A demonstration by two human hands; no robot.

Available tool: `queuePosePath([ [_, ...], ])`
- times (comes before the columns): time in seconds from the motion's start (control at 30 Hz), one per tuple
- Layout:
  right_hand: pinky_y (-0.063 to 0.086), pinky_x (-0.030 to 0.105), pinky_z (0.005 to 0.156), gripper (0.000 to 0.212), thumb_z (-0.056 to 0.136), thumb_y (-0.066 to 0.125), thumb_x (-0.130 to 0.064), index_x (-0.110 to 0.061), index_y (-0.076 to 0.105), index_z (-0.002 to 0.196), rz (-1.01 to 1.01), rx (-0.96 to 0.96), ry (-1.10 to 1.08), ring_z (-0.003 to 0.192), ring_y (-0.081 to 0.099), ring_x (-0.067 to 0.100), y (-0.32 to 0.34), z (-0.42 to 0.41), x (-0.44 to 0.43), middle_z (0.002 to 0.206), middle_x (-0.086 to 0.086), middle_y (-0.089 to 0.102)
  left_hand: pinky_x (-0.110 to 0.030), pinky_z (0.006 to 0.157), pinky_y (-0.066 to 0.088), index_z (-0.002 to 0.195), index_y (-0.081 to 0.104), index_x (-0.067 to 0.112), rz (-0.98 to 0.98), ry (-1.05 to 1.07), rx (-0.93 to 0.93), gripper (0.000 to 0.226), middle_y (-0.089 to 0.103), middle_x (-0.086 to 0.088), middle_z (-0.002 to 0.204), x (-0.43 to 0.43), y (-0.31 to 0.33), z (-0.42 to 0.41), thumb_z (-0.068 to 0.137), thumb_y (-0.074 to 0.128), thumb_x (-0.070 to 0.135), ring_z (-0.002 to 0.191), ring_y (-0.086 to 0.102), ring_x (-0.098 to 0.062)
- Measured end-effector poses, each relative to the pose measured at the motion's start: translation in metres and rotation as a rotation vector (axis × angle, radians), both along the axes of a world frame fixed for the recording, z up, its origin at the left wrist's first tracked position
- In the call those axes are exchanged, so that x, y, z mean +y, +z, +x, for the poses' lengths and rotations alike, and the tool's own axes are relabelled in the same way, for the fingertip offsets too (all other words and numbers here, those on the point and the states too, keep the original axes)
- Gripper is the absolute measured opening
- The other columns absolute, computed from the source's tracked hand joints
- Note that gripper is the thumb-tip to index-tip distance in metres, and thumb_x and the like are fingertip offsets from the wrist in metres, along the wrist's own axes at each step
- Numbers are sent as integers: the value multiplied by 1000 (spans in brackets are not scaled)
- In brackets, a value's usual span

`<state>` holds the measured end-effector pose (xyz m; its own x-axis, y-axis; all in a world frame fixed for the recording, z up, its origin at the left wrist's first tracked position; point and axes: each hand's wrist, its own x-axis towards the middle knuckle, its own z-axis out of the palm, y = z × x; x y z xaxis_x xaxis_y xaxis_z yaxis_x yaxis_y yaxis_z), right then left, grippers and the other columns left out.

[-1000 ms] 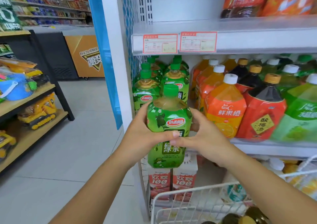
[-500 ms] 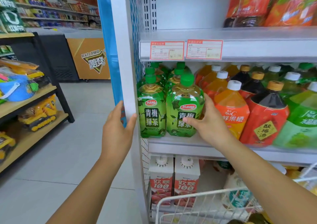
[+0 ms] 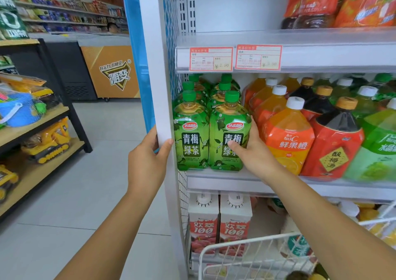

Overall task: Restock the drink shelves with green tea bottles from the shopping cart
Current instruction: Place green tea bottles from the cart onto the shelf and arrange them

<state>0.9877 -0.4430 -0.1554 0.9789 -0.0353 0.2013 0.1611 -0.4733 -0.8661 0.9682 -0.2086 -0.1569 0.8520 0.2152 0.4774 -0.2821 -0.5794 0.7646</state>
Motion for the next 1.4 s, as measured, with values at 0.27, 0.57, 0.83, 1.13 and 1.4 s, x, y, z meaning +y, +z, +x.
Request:
queuePosePath([
  [0.27, 32, 23, 103, 86, 95, 56, -29, -27, -10, 152, -28, -12, 4, 130, 39, 13, -2, 0, -1, 150, -4, 36, 4, 64, 36, 126, 60, 33, 29, -7, -11, 29, 66, 20, 104, 1, -1, 0, 97, 57, 29, 92, 61, 0],
  [0.57, 44, 30, 96, 69, 92, 59, -34, -24, 20, 148, -132, 80, -44, 119, 55, 20, 14, -23, 1, 136, -1, 54, 5, 73, 36, 127, 56, 27, -59, -12, 147, 29, 62, 17, 110, -9, 17, -14, 99, 52, 25, 94, 56, 10],
  [0.83, 43, 29, 98, 45, 97, 53, -30, -22, 43, 140, -84, 325, -54, 109, 51, 6, 77, -111, -40, 129, -5, 52, -38, 108, 42, 141, 42, 22, 5, -194, 373, 55, 49, 3, 136, -61, 46, -103, 91, 66, 15, 127, 46, -14],
  [1.13, 45, 21, 92, 32, 95, 55, -33, -30, 56, 127, -77, 805, -216, 102, 56, 4, 41, -249, -79, 123, -6, 61, -38, 105, 45, 135, 51, 29, 152, -630, 898, 48, 52, 18, 128, -90, 17, -177, 90, 68, 24, 119, 53, -5],
  [1.4, 40, 26, 97, 52, 84, 69, -35, -26, 49, 131, -73, 942, -163, 114, 51, 13, -35, -278, -35, 125, -3, 51, -38, 111, 39, 145, 40, 29, 197, -671, 1001, 58, 46, 8, 142, -97, -50, -182, 93, 65, 21, 132, 44, -13],
])
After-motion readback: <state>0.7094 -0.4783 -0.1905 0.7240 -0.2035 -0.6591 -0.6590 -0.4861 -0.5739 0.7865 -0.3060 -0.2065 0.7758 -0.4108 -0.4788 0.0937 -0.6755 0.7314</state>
